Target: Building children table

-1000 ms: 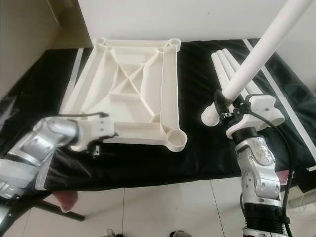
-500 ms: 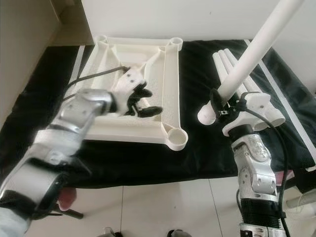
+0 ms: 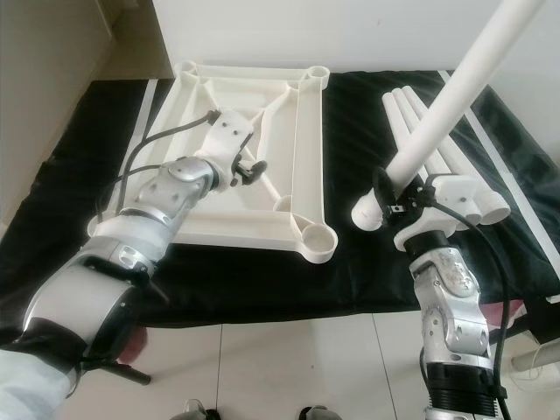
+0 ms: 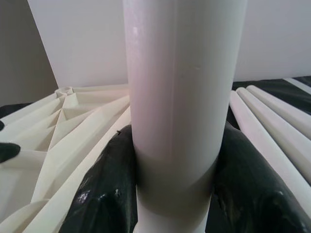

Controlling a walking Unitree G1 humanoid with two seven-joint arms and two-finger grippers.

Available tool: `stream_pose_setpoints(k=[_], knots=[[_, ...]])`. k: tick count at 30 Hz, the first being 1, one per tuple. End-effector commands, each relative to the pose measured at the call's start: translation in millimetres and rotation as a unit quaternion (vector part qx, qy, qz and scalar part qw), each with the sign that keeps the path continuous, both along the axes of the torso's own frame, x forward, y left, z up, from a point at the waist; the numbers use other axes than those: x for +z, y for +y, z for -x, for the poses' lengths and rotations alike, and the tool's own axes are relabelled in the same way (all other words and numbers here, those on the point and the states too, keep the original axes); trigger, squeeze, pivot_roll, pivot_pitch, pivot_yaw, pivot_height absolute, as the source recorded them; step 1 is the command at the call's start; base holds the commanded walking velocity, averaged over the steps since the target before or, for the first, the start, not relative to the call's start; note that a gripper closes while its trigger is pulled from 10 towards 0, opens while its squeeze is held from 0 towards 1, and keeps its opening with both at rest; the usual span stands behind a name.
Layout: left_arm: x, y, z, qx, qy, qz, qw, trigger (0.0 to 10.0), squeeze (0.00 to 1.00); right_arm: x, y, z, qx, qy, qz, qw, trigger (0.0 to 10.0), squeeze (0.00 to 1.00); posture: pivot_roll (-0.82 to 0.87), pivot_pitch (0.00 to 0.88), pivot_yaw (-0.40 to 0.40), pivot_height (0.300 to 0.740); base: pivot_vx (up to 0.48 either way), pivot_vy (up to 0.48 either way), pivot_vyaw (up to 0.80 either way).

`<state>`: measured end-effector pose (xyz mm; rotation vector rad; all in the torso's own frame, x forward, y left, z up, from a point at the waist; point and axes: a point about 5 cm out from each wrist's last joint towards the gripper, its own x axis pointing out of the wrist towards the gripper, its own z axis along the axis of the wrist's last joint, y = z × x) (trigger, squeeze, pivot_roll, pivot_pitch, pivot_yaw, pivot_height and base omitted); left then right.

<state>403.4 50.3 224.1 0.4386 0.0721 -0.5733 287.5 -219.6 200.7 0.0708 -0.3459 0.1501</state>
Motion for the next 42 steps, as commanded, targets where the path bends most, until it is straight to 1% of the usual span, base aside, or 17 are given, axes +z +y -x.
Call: stream_pose_setpoints(k=[1,4,8,9,12,15,19,23,26,28,29,31,32,33,36,39,42], knots=[[0.7,-8.6,1.9,-0.015,-0.006,-0.001,1.000,10.0,0.00,2.3,-0.1,2.8,-0.002,-0.006,0.002,1.000,10.0,0.00,-0.12,0.143,0.042,0.740,0.000,0.000,0.00],[-3.6,-22.6,7.6,-0.067,0.007,0.007,0.998,10.0,0.00,1.6,-0.3,3.2,-0.003,-0.005,0.002,1.000,10.0,0.00,-0.12,0.145,0.041,0.740,0.000,0.000,0.00],[-9.4,-30.4,11.3,-0.091,0.005,-0.010,0.996,10.0,0.00,1.5,0.0,3.4,-0.003,-0.005,0.001,1.000,10.0,0.00,-0.11,0.150,0.042,0.740,0.000,0.000,0.00],[-19.0,-40.0,17.6,-0.127,0.004,-0.044,0.991,10.0,0.00,1.6,0.2,3.8,-0.003,-0.005,0.001,1.000,10.0,0.00,-0.11,0.157,0.043,0.740,0.000,0.000,0.00],[-25.8,-48.6,24.4,-0.168,0.007,-0.065,0.984,10.0,0.00,1.6,-0.3,4.1,-0.004,-0.004,0.002,1.000,10.0,0.00,-0.11,0.169,0.045,0.740,0.000,0.000,0.00],[-40.5,-56.3,38.0,-0.247,0.044,-0.095,0.963,10.0,0.00,1.7,-1.2,4.4,-0.005,-0.003,0.003,1.000,10.0,0.00,-0.10,0.177,0.048,0.740,0.000,0.000,0.00],[-43.6,-56.3,40.1,-0.257,0.052,-0.102,0.959,10.0,0.00,1.9,-1.4,4.4,-0.005,-0.003,0.003,1.000,10.0,0.00,-0.10,0.177,0.048,0.740,0.000,0.000,0.00],[-60.1,-40.1,41.3,-0.270,0.060,-0.166,0.947,10.0,0.00,4.1,-3.7,3.1,-0.008,-0.005,0.004,1.000,10.0,0.00,-0.10,0.176,0.051,0.740,0.000,0.000,0.00],[-63.9,-31.9,41.9,-0.278,0.067,-0.179,0.941,10.0,0.00,5.0,-4.1,2.7,-0.008,-0.006,0.005,1.000,10.0,0.00,-0.10,0.174,0.051,0.740,0.000,0.000,0.00],[-68.3,-20.9,45.1,-0.301,0.082,-0.193,0.930,10.0,0.00,5.9,-4.5,2.0,-0.007,-0.007,0.006,1.000,10.0,0.00,-0.10,0.170,0.050,0.740,0.000,0.000,0.00],[-72.2,-8.2,56.3,-0.348,0.114,-0.196,0.910,10.0,0.00,6.5,-4.7,0.8,-0.005,-0.008,0.009,1.000,10.0,0.00,-0.09,0.165,0.048,0.740,0.000,0.000,0.00],[-72.2,-8.2,56.3,-0.348,0.114,-0.196,0.910,10.0,0.00,6.5,-4.7,0.8,-0.005,-0.008,0.009,1.000,10.0,0.00,-0.09,0.165,0.048,0.740,0.000,0.000,0.00],[-73.3,-3.7,61.4,-0.366,0.128,-0.196,0.901,10.0,0.00,6.9,-4.7,0.1,-0.003,-0.008,0.009,1.000,10.0,0.00,-0.09,0.162,0.047,0.740,0.000,0.000,0.00],[-75.2,6.1,71.3,-0.397,0.147,-0.205,0.883,10.0,0.00,7.8,-4.7,-1.4,-0.002,-0.009,0.010,1.000,10.0,0.00,-0.08,0.159,0.046,0.740,0.000,0.000,0.00],[-77.5,22.0,92.0,-0.450,0.188,-0.212,0.847,10.0,0.00,10.6,-2.8,-6.9,0.005,-0.013,0.010,1.000,10.0,0.00,-0.07,0.142,0.039,0.740,0.000,0.000,0.00],[-74.9,22.5,97.1,-0.464,0.192,-0.202,0.841,10.0,0.00,12.2,-0.4,-10.5,0.011,-0.016,0.011,1.000,10.0,0.00,-0.06,0.135,0.036,0.740,0.000,0.000,0.00],[-63.7,11.4,94.8,-0.457,0.178,-0.165,0.856,10.0,0.00,13.8,4.1,-15.8,0.021,-0.017,0.013,1.000,10.0,0.00,-0.05,0.121,0.028,0.740,0.000,0.000,0.00]])
